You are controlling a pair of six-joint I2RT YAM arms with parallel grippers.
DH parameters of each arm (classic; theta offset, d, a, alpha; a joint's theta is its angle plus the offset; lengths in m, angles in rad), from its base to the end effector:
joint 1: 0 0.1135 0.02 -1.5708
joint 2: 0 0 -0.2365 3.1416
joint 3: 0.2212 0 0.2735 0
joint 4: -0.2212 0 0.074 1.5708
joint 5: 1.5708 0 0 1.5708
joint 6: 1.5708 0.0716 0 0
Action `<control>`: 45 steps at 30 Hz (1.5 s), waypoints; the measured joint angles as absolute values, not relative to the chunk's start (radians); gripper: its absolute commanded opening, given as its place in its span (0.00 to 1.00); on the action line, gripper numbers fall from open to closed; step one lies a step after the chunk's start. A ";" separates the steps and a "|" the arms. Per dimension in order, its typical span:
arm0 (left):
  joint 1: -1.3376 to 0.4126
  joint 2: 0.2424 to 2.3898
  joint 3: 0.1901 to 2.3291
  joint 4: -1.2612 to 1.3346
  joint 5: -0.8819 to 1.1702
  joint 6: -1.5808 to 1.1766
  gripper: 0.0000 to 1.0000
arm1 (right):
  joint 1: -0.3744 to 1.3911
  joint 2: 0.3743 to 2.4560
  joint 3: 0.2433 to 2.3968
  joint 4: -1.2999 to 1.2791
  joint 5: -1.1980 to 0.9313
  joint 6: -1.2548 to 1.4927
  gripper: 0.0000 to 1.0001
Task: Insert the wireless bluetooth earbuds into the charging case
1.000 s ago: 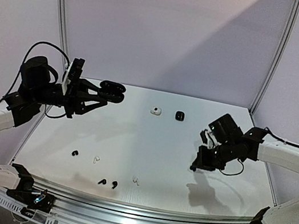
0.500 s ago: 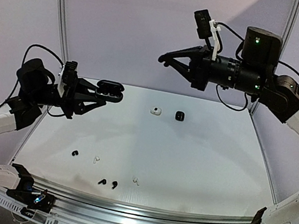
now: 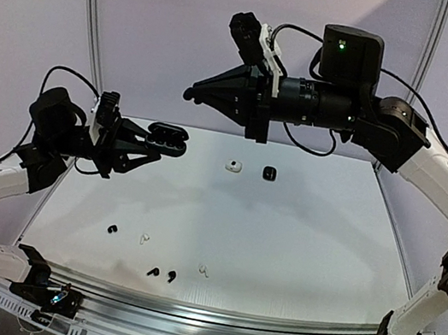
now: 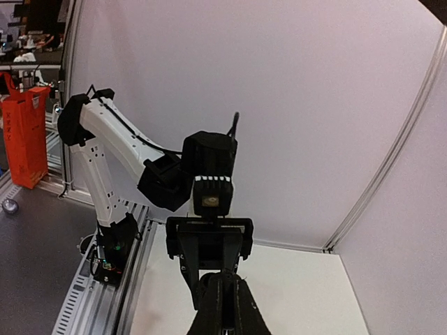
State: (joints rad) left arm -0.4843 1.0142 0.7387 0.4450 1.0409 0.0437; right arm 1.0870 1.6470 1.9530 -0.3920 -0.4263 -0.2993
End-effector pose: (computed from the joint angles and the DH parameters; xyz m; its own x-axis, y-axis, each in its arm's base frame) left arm 0.2162 -0.1835 0.3180 0.1923 -0.0762 -0.9784 0.9806 0.0547 0.1885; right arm 0.1659 0.3794 0.4750 0.2560 -0.0900 -0.9625 -0.9651 0.0338 -0.2598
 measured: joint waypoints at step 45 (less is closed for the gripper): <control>-0.496 1.020 0.777 0.449 1.011 -0.033 0.00 | 1.100 1.811 2.074 -0.590 -0.374 -0.527 0.00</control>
